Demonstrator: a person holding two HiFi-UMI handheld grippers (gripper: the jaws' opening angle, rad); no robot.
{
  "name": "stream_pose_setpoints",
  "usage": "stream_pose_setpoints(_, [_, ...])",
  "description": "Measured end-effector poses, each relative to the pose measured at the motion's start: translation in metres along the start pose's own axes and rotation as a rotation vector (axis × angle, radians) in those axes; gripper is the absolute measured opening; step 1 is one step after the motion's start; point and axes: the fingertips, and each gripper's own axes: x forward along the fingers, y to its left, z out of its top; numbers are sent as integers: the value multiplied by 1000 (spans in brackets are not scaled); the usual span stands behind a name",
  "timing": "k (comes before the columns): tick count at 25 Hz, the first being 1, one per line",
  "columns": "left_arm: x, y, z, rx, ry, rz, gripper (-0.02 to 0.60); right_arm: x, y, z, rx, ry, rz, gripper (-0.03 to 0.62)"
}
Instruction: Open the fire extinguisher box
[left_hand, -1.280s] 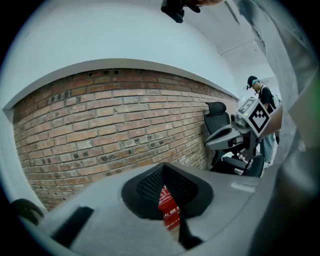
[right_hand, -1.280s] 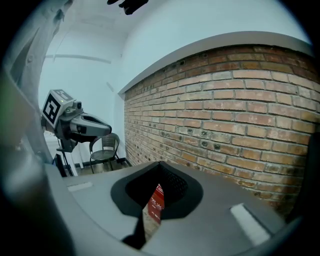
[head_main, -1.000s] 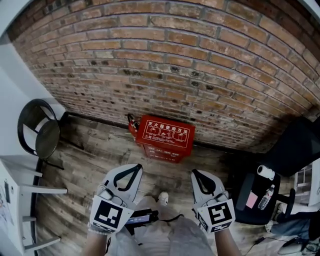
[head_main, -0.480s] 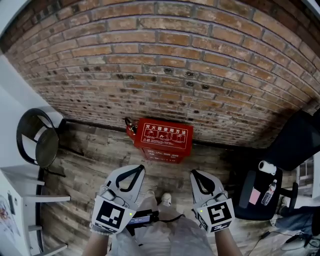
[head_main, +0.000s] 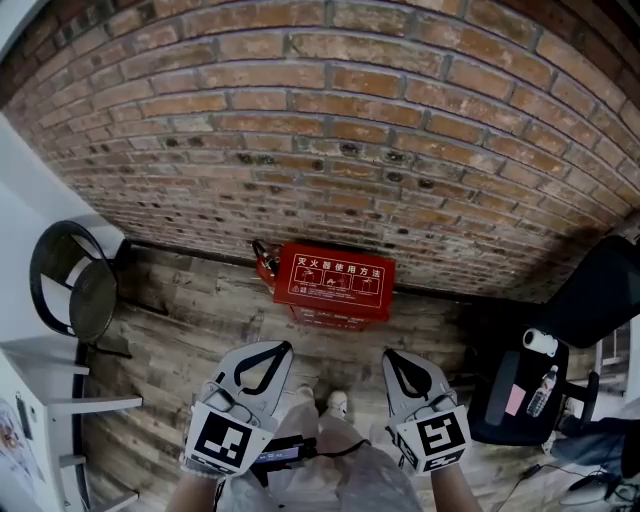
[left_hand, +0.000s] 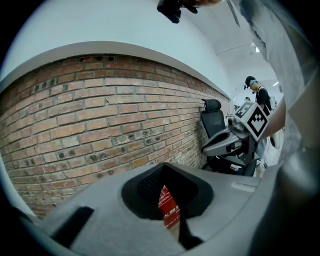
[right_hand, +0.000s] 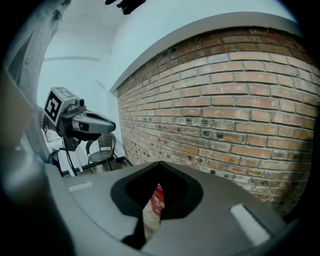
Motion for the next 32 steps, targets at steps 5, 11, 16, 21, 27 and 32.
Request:
stream_pose_setpoints(5, [11,9,-16,-4,14,-29,-2,21,6,-8,-3,28,23,6])
stream_pose_setpoints(11, [22,15,-45,-40,33,-43,-2,42,13,-25,16,60,38,6])
stream_pose_setpoints(16, [39,20,-74,-52,69,-77,-2,63,18,-44,31,79,92,6])
stream_pose_setpoints(21, [61,17,-108,-72,90,-109,-2,86,19,-78,43,129,105,6])
stream_pose_setpoints(27, [82,14,-150,-102,110,-139,-2,112,21,-113,80,154,119,6])
stream_pose_setpoints(32, [101,15,-179,-123,112,-135,-2,133,15,-134,110,162,120,6])
